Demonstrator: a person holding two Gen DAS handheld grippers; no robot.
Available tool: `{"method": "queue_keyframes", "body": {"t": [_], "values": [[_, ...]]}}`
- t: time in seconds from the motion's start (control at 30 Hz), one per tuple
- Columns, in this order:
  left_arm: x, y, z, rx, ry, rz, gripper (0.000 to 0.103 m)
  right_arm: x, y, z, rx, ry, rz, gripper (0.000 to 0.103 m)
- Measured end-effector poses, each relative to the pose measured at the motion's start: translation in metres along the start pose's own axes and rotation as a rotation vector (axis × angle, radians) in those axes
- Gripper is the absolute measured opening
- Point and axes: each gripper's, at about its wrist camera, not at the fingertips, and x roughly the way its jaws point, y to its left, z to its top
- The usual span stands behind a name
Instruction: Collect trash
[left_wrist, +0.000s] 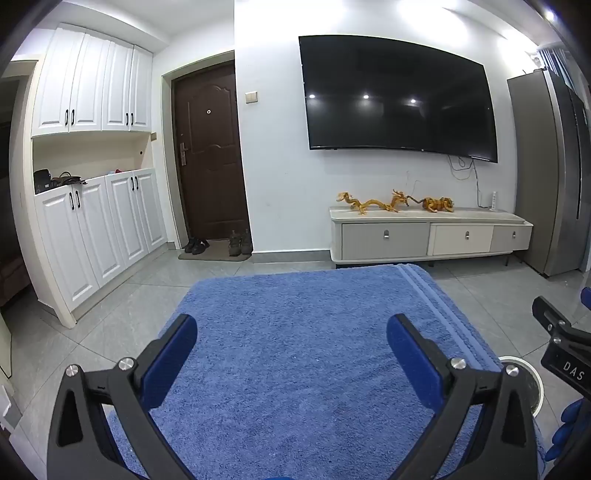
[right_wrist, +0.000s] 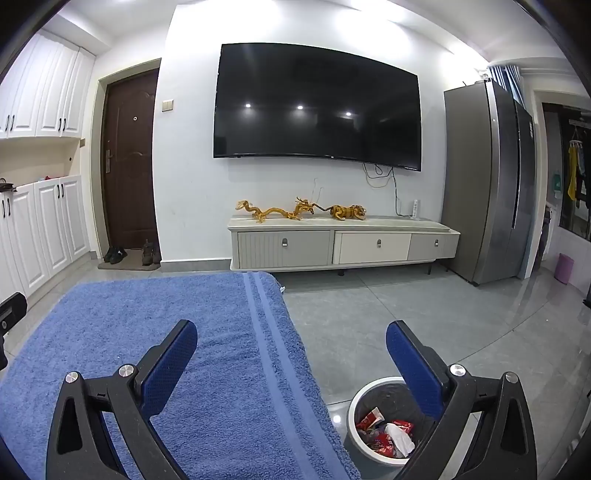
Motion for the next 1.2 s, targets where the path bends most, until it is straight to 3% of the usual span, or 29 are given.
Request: {"method": "queue_keyframes", "body": {"t": [1.2], "values": [[0.001, -0.006, -0.005, -0.022, 0.002, 0.027, 0.103, 0.001, -0.002, -0.001, -0.001, 0.004, -0.001, 0.103]]}}
